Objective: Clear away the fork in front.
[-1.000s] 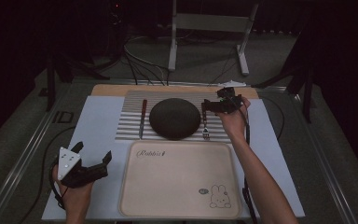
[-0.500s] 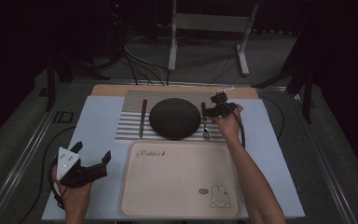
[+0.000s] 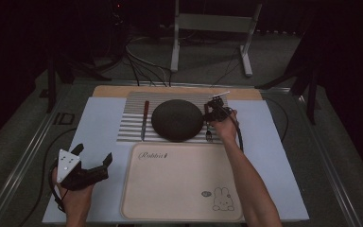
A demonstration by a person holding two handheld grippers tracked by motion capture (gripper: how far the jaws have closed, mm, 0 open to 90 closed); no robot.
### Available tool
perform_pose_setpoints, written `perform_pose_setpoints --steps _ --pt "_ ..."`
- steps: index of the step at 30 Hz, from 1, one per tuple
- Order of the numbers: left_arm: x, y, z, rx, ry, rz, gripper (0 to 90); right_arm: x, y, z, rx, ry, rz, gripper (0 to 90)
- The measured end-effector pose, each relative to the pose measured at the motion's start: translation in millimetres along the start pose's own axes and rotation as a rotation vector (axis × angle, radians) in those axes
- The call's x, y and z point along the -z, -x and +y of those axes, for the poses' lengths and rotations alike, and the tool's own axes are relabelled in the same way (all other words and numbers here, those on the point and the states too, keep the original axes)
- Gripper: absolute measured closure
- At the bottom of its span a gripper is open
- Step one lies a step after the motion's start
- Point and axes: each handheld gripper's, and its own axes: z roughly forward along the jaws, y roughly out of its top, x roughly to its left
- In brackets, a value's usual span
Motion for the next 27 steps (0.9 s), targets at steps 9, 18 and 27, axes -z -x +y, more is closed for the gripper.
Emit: perform_pose_setpoints --steps 9,18,27 --pt "-0.2 -0.2 0.0 0.001 0.000 -0.001 0.0 -5.9 1.1 -2.8 0.005 -0.091 0.018 77.3" --pt "-1.6 2.1 -0.2 -0.009 -0.006 -0.003 0.0 -4.3 4.3 -2.5 0.008 -0.118 0.030 75.6" --pt "-1.3 1.2 -0.4 -0.002 -0.005 -0.003 0.0 -5.6 1.3 -1.3 0.016 -0.126 0.014 77.2"
